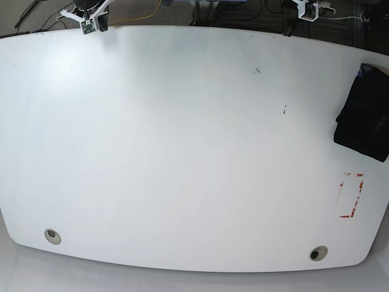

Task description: Layout the t-shirt on the table in an organized manner, then fold the t-shirt properly

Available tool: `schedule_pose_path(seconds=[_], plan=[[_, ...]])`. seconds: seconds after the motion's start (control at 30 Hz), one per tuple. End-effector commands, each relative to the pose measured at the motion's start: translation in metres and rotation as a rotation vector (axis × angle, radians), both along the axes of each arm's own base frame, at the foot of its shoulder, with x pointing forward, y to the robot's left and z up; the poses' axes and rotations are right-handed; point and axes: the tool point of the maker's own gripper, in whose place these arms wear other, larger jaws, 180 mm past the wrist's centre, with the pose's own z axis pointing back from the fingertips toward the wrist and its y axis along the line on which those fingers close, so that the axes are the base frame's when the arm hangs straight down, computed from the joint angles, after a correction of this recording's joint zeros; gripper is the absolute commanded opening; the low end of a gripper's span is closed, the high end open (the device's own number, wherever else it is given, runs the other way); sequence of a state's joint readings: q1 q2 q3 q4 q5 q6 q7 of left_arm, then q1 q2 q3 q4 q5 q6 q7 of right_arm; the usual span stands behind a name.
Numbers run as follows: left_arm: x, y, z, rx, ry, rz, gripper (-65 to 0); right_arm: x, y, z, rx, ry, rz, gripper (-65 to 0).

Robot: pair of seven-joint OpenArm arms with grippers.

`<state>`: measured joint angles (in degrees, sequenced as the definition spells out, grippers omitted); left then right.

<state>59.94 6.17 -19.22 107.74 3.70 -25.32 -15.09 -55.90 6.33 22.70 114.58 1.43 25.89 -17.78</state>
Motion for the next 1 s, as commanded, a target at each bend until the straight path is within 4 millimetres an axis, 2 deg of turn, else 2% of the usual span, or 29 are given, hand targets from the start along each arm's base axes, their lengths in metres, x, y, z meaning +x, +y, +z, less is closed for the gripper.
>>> schedule_pose_path(seconds=[0.0,0.23,0.4,0.43,0.57,0.7,0.77,0.97], plan=[[-0.015,0.001,0.006,-0.009,0.011,0.006,-63.3,-0.018,0.003,0.003,0.012,0.027,0.000,-63.1],[-0.045,0.000,-0.003,-0.019,0.100,0.025,-63.4,-0.056,0.012,-0.002,0.038,0.123,-0.013,-63.1],[-0.070,0.002,-0.026,-0.037,0.186,0.050,-63.4,-0.078,0.015,-0.013,0.056,0.189,-0.032,-63.1],[-0.078,0.001,-0.035,-0.046,0.215,0.059,-63.4,-0.085,0.020,-0.020,0.073,0.212,-0.034,-63.1],[-0.081,0.006,-0.056,-0.052,0.244,0.057,-63.4,-0.105,0.033,-0.037,0.118,0.277,-0.038,-63.1],[-0.087,0.011,-0.079,-0.062,0.286,0.062,-63.4,-0.113,0.041,-0.056,0.146,0.314,-0.048,-63.1],[-0.090,0.012,-0.091,-0.071,0.307,0.074,-63.4,-0.123,0.046,-0.068,0.166,0.351,-0.057,-63.1],[-0.103,0.024,-0.124,-0.074,0.384,0.075,-63.4,-0.137,0.048,-0.099,0.193,0.418,-0.090,-63.1]])
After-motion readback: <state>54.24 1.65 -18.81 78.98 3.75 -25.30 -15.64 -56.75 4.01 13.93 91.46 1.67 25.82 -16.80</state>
